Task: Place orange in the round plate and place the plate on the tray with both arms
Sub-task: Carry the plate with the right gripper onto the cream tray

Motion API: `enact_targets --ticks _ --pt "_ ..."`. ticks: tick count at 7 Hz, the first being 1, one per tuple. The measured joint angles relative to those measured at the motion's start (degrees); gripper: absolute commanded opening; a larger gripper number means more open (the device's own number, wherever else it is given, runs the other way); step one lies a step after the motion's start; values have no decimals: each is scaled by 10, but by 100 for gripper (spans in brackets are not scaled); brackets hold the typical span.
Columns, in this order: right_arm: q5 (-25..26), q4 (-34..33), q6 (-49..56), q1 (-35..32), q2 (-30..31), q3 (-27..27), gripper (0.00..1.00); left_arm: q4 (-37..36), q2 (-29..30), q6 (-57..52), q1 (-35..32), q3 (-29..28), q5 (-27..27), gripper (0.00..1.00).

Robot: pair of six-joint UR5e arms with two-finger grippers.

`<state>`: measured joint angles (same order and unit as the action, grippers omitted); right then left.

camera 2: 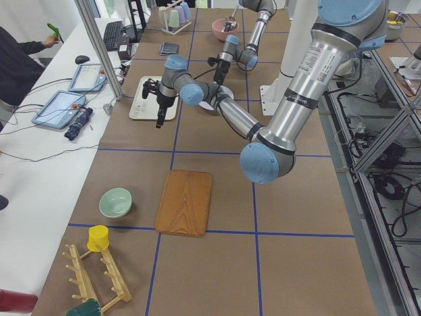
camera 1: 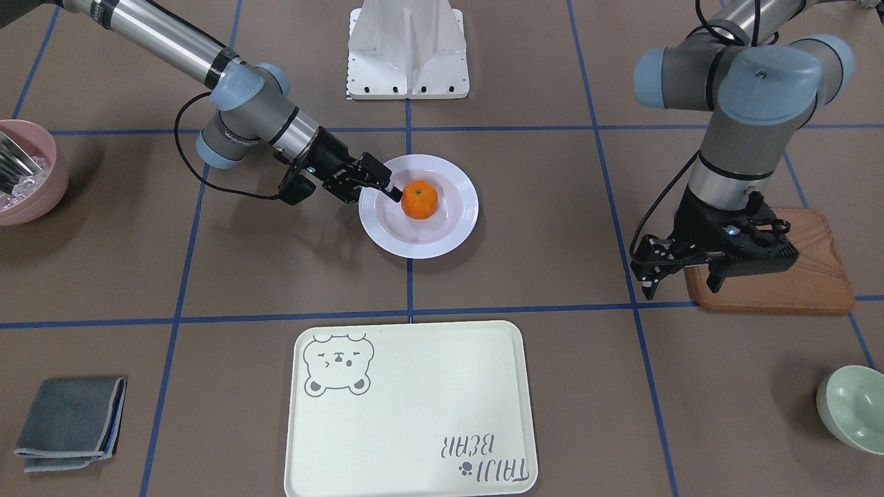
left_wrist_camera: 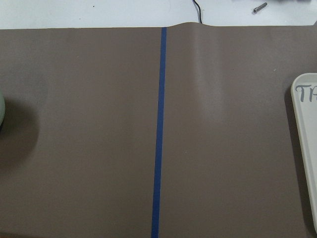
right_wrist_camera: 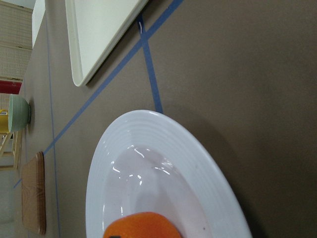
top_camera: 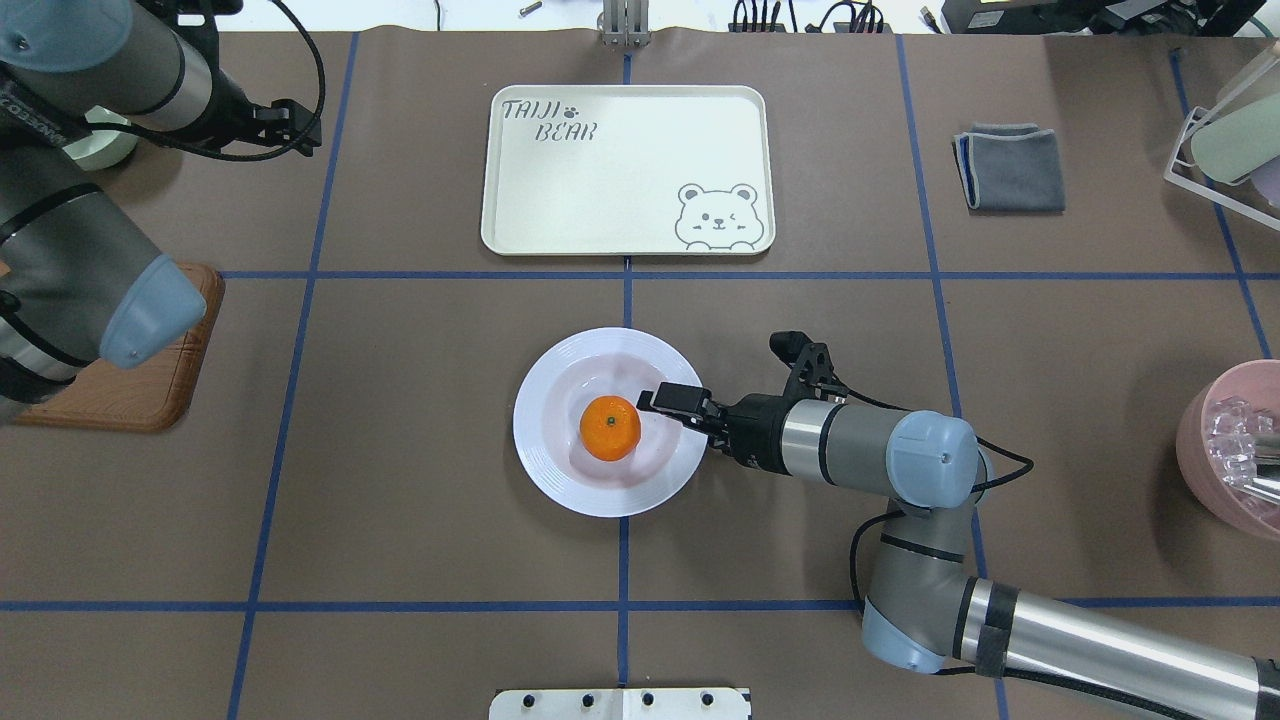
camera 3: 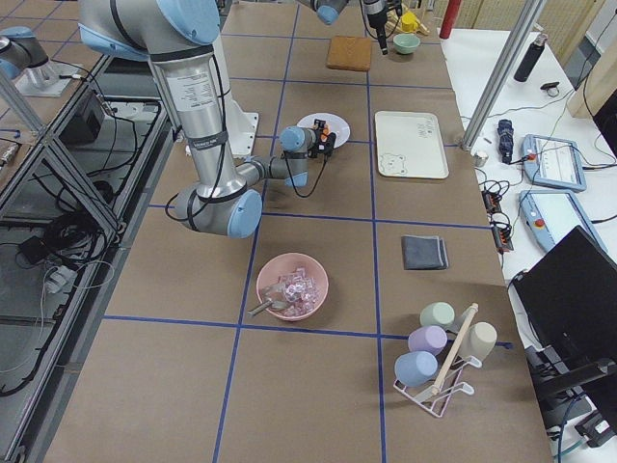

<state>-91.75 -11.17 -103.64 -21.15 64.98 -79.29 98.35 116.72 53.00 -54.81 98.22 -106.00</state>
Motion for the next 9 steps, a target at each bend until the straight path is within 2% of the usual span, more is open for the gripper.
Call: enact_targets --ticks 4,7,9 --pt "8 3 -6 1 -18 0 0 0 -1 0 0 -3 0 98" --pt "62 3 -54 -21 -51 2 0 0 -3 0 0 -4 1 98" --pt "71 -38 -73 -74 -96 48 0 1 -7 0 0 -4 0 98"
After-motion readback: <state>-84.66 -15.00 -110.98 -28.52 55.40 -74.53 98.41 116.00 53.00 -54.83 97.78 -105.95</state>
